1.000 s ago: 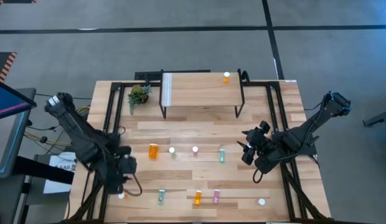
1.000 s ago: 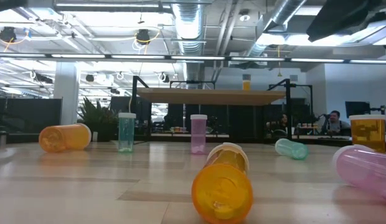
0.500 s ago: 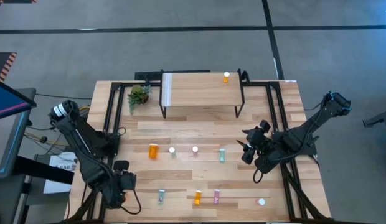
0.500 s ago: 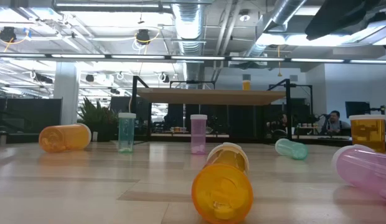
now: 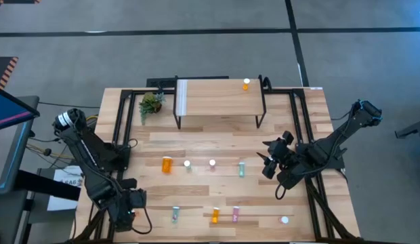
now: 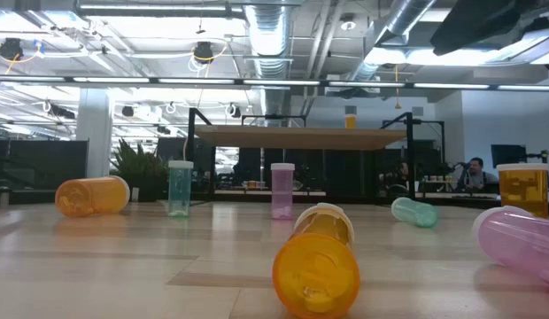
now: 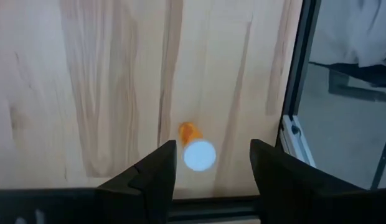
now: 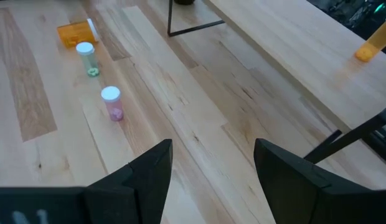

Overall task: Pick and place medicine bottles onto shelf by color
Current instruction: Put the left small orange pill bottle on the shelf aligned with the other small orange pill bottle

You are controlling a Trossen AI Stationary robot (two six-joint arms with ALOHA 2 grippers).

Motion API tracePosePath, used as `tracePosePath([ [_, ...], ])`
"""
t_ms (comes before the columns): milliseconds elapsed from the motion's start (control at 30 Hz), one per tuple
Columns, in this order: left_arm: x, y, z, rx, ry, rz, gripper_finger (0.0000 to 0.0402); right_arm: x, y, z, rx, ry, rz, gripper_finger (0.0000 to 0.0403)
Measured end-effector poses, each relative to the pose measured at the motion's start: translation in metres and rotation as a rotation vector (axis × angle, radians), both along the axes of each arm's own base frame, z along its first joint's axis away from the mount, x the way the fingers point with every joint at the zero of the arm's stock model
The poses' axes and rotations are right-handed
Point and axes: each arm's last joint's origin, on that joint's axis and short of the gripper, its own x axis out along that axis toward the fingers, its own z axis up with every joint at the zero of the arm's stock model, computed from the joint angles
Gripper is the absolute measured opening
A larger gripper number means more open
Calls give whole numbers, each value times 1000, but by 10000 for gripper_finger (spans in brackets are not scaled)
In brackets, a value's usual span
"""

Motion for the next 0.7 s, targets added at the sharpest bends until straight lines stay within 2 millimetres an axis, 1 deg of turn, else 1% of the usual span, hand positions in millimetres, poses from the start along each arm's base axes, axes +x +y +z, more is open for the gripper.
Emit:
tracePosePath([
  [100, 1, -1, 0, -3, -24, -6, 190, 1, -1, 0, -1, 1, -4, 248],
  [300, 7, -9, 4, -71, -110, -40, 190, 1, -2, 0, -2, 1, -12, 248],
  [567, -1, -15, 2, -25, -168, -43, 190, 1, -2, 0, -1, 1, -12, 248],
  [633, -2, -16, -2, -17, -159, -23, 193, 1, -2, 0, -1, 1, -12, 248],
  [700, -3, -16, -11, 3, -118, 4, 195, 1, -2, 0, -1, 1, -12, 248],
])
